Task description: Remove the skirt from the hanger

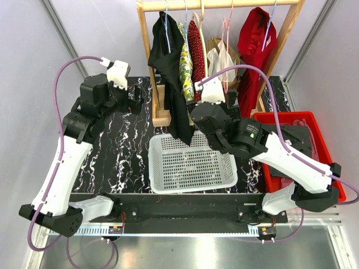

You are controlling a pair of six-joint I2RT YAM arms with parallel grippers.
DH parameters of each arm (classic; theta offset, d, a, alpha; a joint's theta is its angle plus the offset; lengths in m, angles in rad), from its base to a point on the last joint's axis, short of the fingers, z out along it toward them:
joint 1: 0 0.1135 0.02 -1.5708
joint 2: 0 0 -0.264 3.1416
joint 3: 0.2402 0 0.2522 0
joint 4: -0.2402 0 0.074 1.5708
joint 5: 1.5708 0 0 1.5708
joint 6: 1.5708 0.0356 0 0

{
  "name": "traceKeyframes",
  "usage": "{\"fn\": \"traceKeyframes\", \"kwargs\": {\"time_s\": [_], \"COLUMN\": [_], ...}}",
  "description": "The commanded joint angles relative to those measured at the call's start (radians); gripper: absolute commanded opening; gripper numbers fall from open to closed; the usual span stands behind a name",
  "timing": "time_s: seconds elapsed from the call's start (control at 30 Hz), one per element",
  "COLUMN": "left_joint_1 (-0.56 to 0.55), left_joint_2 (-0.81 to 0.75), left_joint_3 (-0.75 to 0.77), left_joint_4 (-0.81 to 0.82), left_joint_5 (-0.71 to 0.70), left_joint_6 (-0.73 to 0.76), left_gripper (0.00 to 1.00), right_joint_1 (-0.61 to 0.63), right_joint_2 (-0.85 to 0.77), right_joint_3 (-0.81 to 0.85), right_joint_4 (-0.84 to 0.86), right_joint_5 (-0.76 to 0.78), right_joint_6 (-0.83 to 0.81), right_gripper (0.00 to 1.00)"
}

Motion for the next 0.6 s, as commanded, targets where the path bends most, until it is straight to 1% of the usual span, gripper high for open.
{"fn": "traceKeyframes", "kwargs": {"time_s": [0.0,0.07,0.1,0.13,0.17,0.2,0.23,0.37,0.47,0.57], "left_joint_1": [0.004,0.004,0.004,0.003,0.003,0.004,0.003,0.003,-0.01,-0.051], "left_joint_2": [0.083,0.127,0.176,0.201,0.224,0.253,0.305,0.443,0.521,0.564], "left_joint_3": [0.132,0.244,0.288,0.392,0.443,0.491,0.59,0.777,0.856,0.871], "left_joint_4": [0.099,0.117,0.124,0.121,0.119,0.117,0.116,0.128,0.147,0.168], "left_joint_5": [-0.01,0.007,0.01,0.036,0.065,0.083,0.103,0.178,0.217,0.179], "left_joint_6": [-0.007,-0.022,-0.022,-0.051,-0.077,-0.089,-0.1,-0.21,-0.269,-0.272], "left_gripper": [0.99,0.99,0.99,0.99,0.98,0.97,0.95,0.91,0.88,0.87], "right_joint_1": [0.018,0.033,0.05,0.058,0.061,0.067,0.069,0.087,0.11,0.122], "right_joint_2": [-0.058,-0.101,-0.118,-0.131,-0.153,-0.159,-0.161,-0.138,-0.119,-0.115], "right_joint_3": [-0.02,-0.069,-0.089,-0.109,-0.144,-0.156,-0.166,-0.193,-0.209,-0.228], "right_joint_4": [0.031,0.105,0.132,0.183,0.2,0.209,0.218,0.215,0.217,0.222], "right_joint_5": [0.064,0.058,0.046,0.04,0.032,0.02,0.017,0.006,0.02,0.031], "right_joint_6": [0.043,0.028,0.006,-0.001,-0.008,-0.005,0.001,0.023,0.038,0.051], "right_gripper": [1.0,1.0,1.0,1.0,1.0,1.0,0.99,0.98,0.98,0.98]}}
